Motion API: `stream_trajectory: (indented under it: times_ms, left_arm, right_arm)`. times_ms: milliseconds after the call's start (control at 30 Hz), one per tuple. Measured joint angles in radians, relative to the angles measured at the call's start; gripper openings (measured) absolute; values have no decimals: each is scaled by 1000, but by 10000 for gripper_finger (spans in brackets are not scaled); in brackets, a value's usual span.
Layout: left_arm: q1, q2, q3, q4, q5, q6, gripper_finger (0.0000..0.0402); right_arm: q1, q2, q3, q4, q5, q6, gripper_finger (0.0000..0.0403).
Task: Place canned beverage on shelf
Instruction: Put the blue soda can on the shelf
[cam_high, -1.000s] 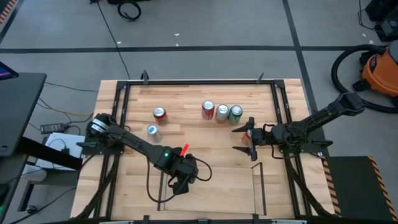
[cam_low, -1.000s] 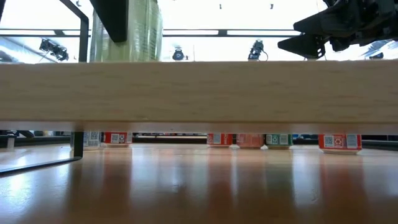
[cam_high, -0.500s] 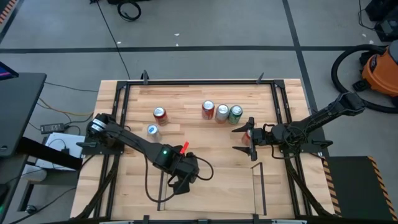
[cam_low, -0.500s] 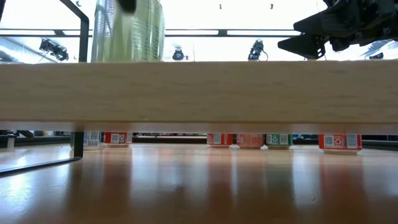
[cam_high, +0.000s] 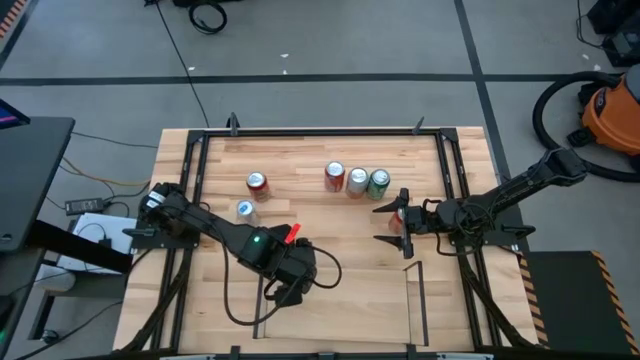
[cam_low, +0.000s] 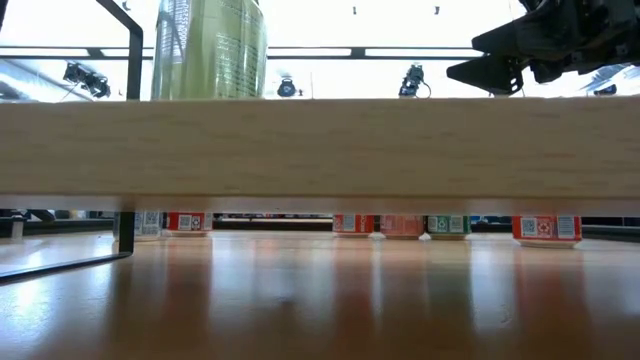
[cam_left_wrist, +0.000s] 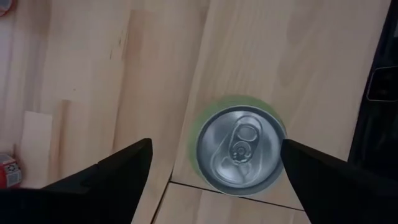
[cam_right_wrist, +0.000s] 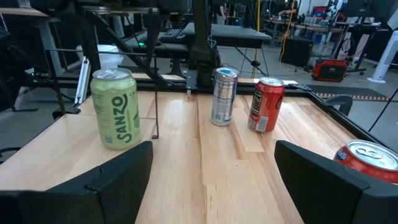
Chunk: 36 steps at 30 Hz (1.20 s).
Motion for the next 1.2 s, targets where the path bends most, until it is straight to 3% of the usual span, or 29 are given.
stream_trajectory:
  times_ms: [800,1200]
  left_arm:
    - [0,-27,0,-68,-1,-48,366]
    - [-3,-80,-1,-114,-86,-113,366]
  right_arm:
    - [0,0,0,-1,0,-1,348]
    - [0,0,0,-8,0,7,348]
